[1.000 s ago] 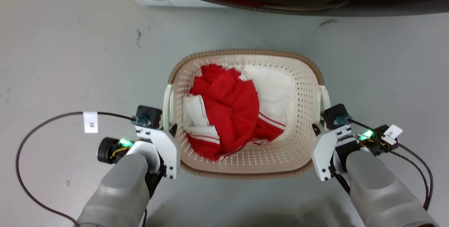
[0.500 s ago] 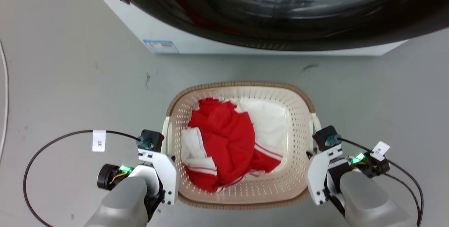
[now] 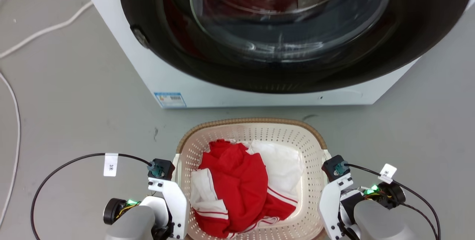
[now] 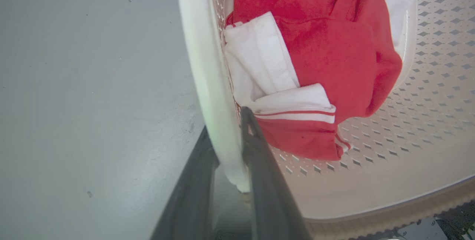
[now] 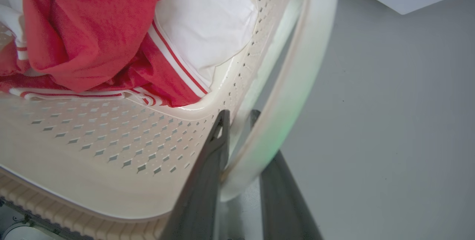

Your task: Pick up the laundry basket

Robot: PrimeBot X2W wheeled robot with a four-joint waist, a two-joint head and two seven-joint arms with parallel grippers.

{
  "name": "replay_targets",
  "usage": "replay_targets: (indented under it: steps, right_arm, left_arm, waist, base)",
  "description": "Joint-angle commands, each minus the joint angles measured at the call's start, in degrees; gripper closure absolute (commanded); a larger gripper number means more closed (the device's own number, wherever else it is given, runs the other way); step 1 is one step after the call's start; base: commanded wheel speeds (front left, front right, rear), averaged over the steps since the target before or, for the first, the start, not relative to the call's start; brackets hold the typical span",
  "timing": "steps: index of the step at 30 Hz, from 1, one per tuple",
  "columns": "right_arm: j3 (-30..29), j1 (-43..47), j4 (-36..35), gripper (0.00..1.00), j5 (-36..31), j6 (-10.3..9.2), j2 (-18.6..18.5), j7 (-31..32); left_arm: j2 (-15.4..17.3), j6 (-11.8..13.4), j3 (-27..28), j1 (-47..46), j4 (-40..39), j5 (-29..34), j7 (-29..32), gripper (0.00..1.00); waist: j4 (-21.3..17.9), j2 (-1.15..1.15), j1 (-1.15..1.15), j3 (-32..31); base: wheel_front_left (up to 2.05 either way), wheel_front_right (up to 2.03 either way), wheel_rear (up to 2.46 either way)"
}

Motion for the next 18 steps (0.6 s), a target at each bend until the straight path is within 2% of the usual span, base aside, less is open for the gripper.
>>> replay_targets:
  steps: [1, 18]
  right_arm:
    - [0.91, 0.79, -0.24, 1.00, 0.38, 0.29, 0.91, 0.14]
    - [8.34, 4.91, 1.41, 1.00, 7.66, 0.24, 0.76, 5.03]
  left_arm:
    - [-0.54, -0.19, -0.63, 0.57, -0.79, -0.17, 0.11, 1.00]
    - [1.17, -0.19, -7.30, 5.65, -2.35, -6.57, 7.54, 1.00]
  waist:
    - [-0.64, 0.00, 0.01, -2.27]
    - [-1.24, 0.00, 0.01, -14.73]
  base:
    - [0.00, 0.00, 0.00]
    - [0.00, 0.00, 0.00]
